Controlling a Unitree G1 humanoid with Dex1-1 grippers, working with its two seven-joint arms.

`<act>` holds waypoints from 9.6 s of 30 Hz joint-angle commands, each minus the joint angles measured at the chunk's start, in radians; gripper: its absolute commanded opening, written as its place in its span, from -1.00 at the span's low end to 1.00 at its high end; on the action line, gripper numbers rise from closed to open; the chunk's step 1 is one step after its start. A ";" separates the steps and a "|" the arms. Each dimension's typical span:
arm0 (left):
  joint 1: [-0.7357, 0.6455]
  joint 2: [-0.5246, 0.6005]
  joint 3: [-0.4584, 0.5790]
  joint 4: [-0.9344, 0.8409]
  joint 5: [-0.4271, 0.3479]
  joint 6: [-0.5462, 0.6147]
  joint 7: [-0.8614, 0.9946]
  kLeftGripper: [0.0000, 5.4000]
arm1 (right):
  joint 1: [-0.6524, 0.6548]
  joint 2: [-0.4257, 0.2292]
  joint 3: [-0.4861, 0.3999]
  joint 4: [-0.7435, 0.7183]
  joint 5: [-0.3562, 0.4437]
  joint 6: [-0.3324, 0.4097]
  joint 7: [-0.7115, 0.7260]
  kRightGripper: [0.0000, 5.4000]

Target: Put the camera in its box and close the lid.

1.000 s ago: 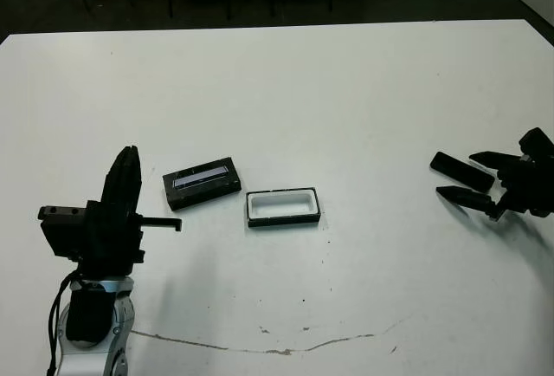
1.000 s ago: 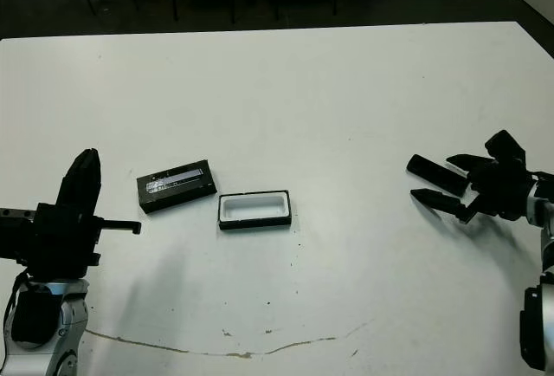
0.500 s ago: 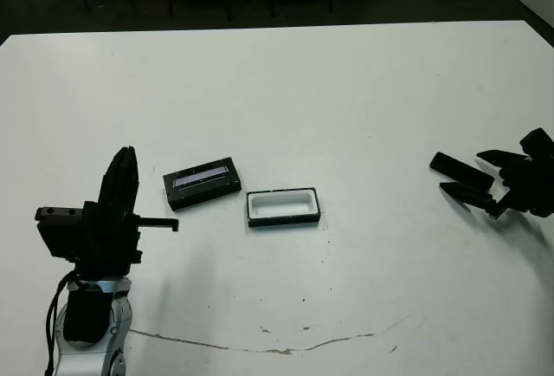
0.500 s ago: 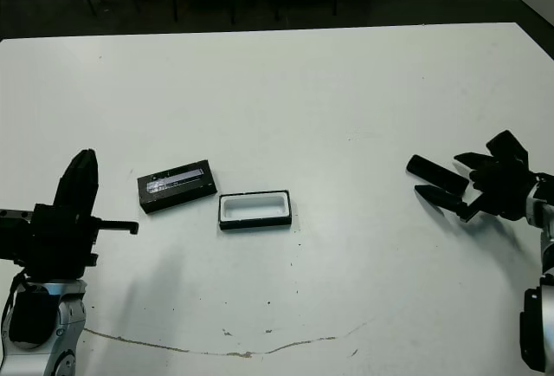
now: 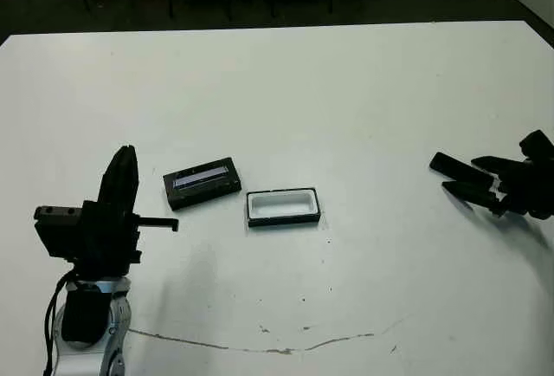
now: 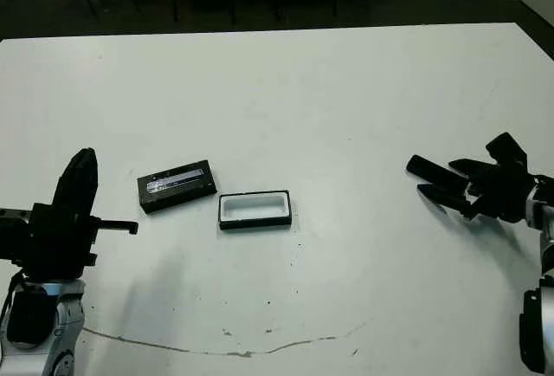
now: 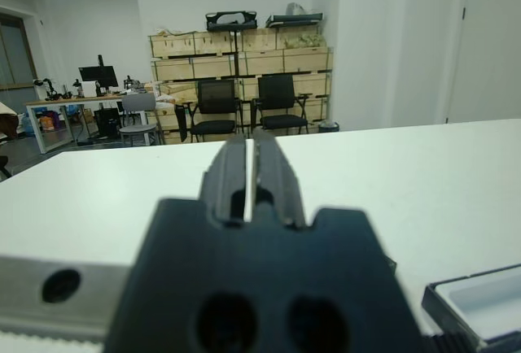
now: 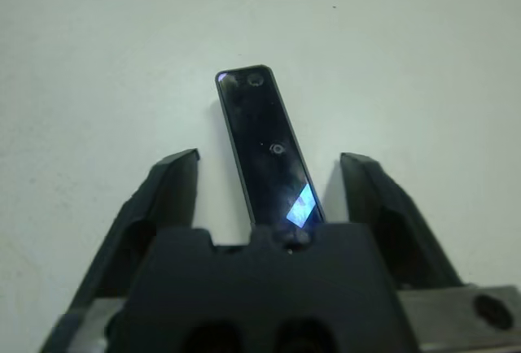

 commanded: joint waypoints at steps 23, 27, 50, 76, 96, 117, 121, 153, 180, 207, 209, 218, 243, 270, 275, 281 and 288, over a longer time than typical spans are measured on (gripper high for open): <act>0.032 0.015 0.028 0.009 -0.014 0.005 -0.023 -1.00 | 0.024 0.010 0.153 0.043 -0.103 0.082 0.048 0.27; 0.036 0.017 0.029 0.002 -0.019 0.014 -0.027 -1.00 | 0.048 0.015 0.139 0.041 -0.095 0.039 -0.001 0.27; 0.039 0.014 0.032 0.010 -0.025 0.012 -0.036 -1.00 | 0.147 0.109 0.019 0.100 0.009 0.078 -0.047 0.27; 0.034 0.018 0.040 0.022 -0.028 -0.002 -0.049 -1.00 | 0.104 0.127 0.053 0.084 0.045 0.123 0.233 -0.34; 0.027 0.021 0.043 0.010 -0.030 0.021 -0.056 -1.00 | 0.319 0.188 -0.073 -0.415 0.183 0.169 -0.094 -0.65; 0.035 0.009 0.014 0.006 -0.008 0.033 -0.038 -1.00 | 0.169 0.262 0.045 -0.977 0.359 0.526 0.018 -0.66; 0.029 0.010 0.012 0.019 -0.005 0.023 -0.036 -1.00 | 0.085 0.252 0.104 -0.959 0.334 0.514 0.080 -0.66; 0.041 0.004 -0.017 0.023 -0.002 0.010 -0.025 -1.00 | -0.154 0.314 0.521 -0.890 0.078 0.545 0.286 -0.66; 0.032 0.002 -0.037 0.029 -0.004 0.017 -0.019 -1.00 | -0.156 0.318 0.523 -0.838 0.031 0.489 0.357 -0.66; 0.043 0.001 -0.038 0.042 0.010 -0.006 -0.009 -1.00 | -0.129 0.337 0.540 -0.781 -0.034 0.368 0.345 -0.66; 0.042 0.000 -0.041 0.043 0.010 -0.006 -0.006 -1.00 | -0.129 0.338 0.542 -0.783 -0.036 0.364 0.347 -0.66; 0.040 0.001 -0.047 0.036 0.012 0.012 0.003 -1.00 | -0.139 0.339 0.548 -0.809 -0.042 0.340 0.363 -0.66; 0.043 -0.003 -0.065 0.037 0.026 0.013 0.019 -1.00 | -0.114 0.329 0.664 -1.005 -0.193 0.482 0.277 -0.66; 0.065 -0.005 -0.068 0.031 0.023 0.004 0.021 -1.00 | -0.046 0.319 0.722 -1.035 -0.280 0.432 0.151 -0.66; 0.068 -0.004 -0.067 0.032 0.020 0.001 0.020 -1.00 | -0.045 0.335 0.728 -1.015 -0.264 0.436 0.162 -0.66; 0.072 -0.003 -0.068 0.035 0.027 -0.005 0.021 -1.00 | -0.050 0.347 0.720 -0.968 -0.230 0.355 0.192 -0.66; 0.072 -0.003 -0.062 0.044 0.014 -0.018 0.014 -1.00 | -0.076 0.340 0.668 -0.841 -0.134 0.171 0.269 -0.33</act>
